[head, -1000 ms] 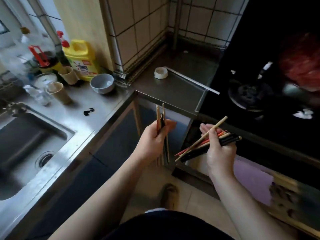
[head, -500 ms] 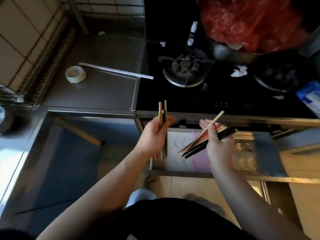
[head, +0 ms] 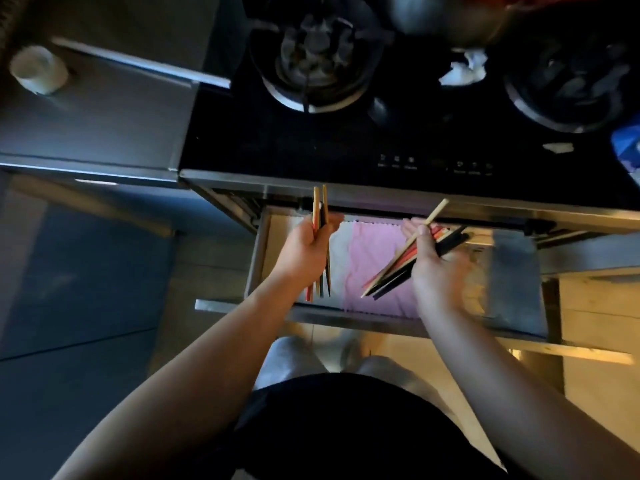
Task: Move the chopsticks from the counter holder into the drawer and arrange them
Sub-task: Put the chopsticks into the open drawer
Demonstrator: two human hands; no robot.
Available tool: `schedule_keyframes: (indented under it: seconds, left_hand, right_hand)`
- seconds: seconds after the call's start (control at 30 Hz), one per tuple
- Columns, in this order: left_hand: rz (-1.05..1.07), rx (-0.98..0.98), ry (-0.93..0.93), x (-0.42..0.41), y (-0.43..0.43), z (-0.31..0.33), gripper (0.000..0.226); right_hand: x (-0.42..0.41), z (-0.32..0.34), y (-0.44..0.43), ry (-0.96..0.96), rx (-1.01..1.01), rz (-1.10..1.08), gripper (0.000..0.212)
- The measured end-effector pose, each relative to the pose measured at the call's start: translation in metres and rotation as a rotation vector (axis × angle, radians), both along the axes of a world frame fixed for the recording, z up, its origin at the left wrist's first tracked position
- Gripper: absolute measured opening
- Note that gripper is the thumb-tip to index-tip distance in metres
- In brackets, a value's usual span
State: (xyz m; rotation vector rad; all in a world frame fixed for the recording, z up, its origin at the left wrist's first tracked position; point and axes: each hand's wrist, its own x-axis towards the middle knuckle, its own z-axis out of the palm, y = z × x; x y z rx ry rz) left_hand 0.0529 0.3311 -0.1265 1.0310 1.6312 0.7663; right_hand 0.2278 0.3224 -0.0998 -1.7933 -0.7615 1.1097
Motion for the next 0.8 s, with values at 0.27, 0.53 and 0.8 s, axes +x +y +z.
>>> schedule_keyframes:
  seconds: [0.27, 0.53, 0.8]
  left_hand:
    - [-0.059, -0.145, 0.033, 0.024, 0.01, -0.097, 0.026]
    - [-0.064, -0.277, 0.018, 0.008, 0.026, -0.215, 0.022]
    - [0.017, -0.38, -0.067, -0.003, 0.047, -0.292, 0.021]
  right_hand:
    - [0.005, -0.093, 0.024, -0.093, -0.238, -0.01, 0.028]
    - [-0.025, -0.213, 0.042, -0.094, -0.348, 0.107, 0.023]
    - [-0.042, -0.298, 0.065, -0.132, -0.477, 0.24, 0.032]
